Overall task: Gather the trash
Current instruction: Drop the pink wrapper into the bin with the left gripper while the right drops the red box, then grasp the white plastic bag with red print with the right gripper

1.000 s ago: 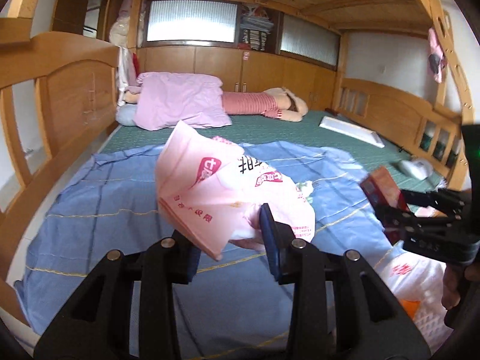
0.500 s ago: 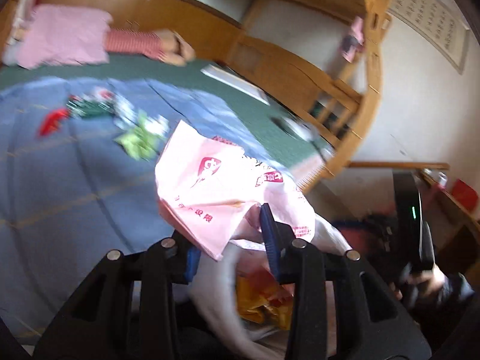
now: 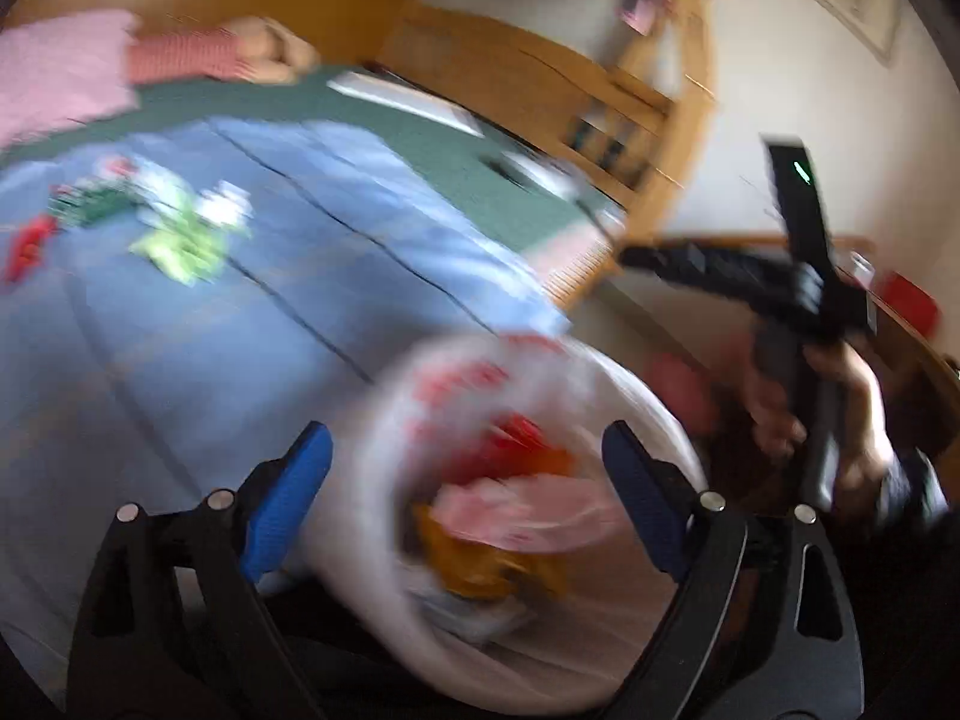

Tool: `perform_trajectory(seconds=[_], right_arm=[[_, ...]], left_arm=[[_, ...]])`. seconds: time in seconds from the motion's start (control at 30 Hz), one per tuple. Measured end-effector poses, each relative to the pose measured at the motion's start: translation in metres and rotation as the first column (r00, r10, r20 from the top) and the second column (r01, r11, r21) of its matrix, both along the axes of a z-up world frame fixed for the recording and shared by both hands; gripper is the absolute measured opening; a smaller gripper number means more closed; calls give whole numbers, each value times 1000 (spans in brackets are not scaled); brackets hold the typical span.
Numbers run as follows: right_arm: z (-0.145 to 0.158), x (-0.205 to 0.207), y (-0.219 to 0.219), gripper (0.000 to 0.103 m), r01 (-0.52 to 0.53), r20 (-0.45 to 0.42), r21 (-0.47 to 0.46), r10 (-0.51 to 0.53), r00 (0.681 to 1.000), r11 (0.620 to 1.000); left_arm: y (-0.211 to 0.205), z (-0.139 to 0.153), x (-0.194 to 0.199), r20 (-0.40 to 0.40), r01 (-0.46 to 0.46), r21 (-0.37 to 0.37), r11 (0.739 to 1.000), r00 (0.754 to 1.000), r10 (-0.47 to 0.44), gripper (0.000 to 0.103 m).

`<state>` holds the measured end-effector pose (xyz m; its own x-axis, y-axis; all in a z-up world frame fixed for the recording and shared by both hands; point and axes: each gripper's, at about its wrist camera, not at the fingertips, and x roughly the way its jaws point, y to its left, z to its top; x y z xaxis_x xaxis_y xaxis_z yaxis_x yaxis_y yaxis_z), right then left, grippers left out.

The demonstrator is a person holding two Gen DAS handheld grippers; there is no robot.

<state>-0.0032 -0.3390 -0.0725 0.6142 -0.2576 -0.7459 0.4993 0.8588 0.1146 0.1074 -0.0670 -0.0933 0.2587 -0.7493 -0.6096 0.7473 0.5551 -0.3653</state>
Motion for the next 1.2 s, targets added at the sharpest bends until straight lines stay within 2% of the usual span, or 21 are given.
perform_trajectory(seconds=[0.03,0.07,0.13,0.17,0.23,0.27,0.33,0.4,0.43,0.47,0.53,0.57,0.67,0.73,0.77,0.8,0.9,0.97,1.07,1.13,1.2], right_arm=[[3,14,3,86,-19,7,6,19,1000,1000],[6,35,9,87,-55,21,11,55,998,998],[12,77,23,87,-117,49,12,117,992,993],[14,104,36,87,-163,64,10,163,985,986],[16,152,56,87,-234,85,1,233,969,972],[14,178,66,87,-268,97,7,266,959,964],[7,243,92,91,-321,110,40,315,943,946],[-3,306,116,91,-369,95,63,363,927,927],[-9,334,125,91,-383,86,72,376,922,921],[-17,362,135,91,-386,69,76,381,922,919],[-35,427,155,91,-364,7,39,364,931,931],[-42,449,162,91,-357,-21,19,357,934,934],[-79,520,187,91,-348,-163,-37,338,927,937],[-103,541,195,91,-345,-247,-74,318,915,936],[-115,547,198,87,-339,-286,-87,303,909,937],[-127,550,201,70,-345,-314,-67,308,898,936],[-143,539,218,38,-402,-329,-4,378,865,916],[-142,516,237,31,-491,-323,59,482,815,869],[-139,469,266,31,-595,-323,158,611,723,788],[-139,423,292,31,-675,-326,247,716,617,695],[-134,386,313,31,-729,-299,302,787,539,614]], left_arm=[[9,10,16,39,-102,15,995,994,101,92],[23,19,36,73,-242,34,970,968,239,93],[54,29,71,60,-452,39,891,891,449,95],[79,28,93,6,-570,45,820,821,571,96],[110,21,113,-53,-683,65,727,725,686,97],[128,12,121,-65,-739,84,668,665,744,97],[158,-10,131,-34,-812,152,564,566,824,97],[179,-27,139,-21,-831,274,484,497,867,97],[191,-33,142,-41,-838,296,460,469,882,97],[209,-38,145,-104,-854,280,438,427,898,97],[232,-43,148,-177,-876,280,393,356,918,97],[242,-44,149,-198,-880,283,381,335,921,97],[252,-52,155,-232,-881,298,368,307,923,97],[257,-53,159,-253,-887,293,357,288,924,97],[260,-53,160,-257,-892,289,348,278,926,97],[262,-54,160,-255,-894,291,340,270,928,97],[265,-55,157,-266,-898,287,334,260,928,97],[265,-54,155,-270,-902,280,328,254,929,97],[267,-51,152,-257,-910,275,310,242,936,97],[271,-51,153,-253,-914,277,295,227,941,97],[275,-52,152,-257,-918,278,283,213,943,97]])
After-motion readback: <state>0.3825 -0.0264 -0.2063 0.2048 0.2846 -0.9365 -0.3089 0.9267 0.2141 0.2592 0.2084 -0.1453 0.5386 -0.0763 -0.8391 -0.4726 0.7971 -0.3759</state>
